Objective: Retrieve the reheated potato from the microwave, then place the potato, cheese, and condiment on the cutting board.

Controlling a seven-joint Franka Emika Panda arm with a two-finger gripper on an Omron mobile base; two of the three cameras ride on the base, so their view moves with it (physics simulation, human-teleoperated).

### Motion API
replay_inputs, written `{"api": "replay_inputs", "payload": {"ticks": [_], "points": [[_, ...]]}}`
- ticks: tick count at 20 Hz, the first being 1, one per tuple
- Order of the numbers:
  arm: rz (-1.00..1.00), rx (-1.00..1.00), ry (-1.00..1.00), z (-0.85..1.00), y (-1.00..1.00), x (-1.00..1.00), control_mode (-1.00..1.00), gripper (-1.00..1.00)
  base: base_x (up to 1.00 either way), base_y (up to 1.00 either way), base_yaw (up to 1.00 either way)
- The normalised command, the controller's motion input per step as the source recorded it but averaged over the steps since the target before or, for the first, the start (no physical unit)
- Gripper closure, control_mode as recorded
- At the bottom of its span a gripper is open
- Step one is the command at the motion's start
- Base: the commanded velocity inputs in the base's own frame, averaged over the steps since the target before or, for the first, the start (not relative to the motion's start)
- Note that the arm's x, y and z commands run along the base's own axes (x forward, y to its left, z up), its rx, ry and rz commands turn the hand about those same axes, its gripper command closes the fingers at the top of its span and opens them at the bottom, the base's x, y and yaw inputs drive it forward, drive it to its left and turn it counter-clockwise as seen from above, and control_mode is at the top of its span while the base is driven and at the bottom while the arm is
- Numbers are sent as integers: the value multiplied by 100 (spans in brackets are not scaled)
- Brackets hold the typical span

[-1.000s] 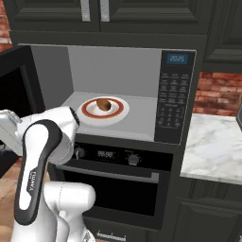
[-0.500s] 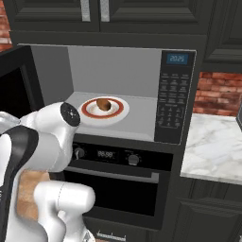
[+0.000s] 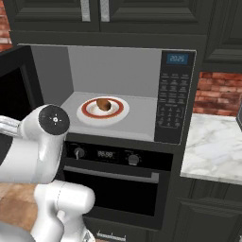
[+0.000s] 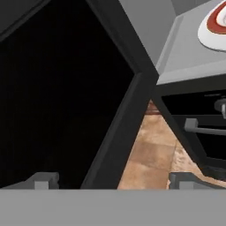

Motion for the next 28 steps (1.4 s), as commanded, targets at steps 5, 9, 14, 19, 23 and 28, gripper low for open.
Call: {"api": "replay_inputs", "payload": {"ticks": [5,9,14,19,23,28], "points": [[-18,-17,-2,0,-37,20,-100,-100,0,0,0],[-16,-15,0,0,-39,22,-100,-100,0,0,0],[-10,-13,-2,0,-28,16,-100,-100,0,0,0],[-8,-11,-6,0,-22,21,-100,-100,0,0,0],[-12,-10,-1,0,-18,37,-100,-100,0,0,0],[-4,-7,-6,-4,-17,37,-100,-100,0,0,0]]}}
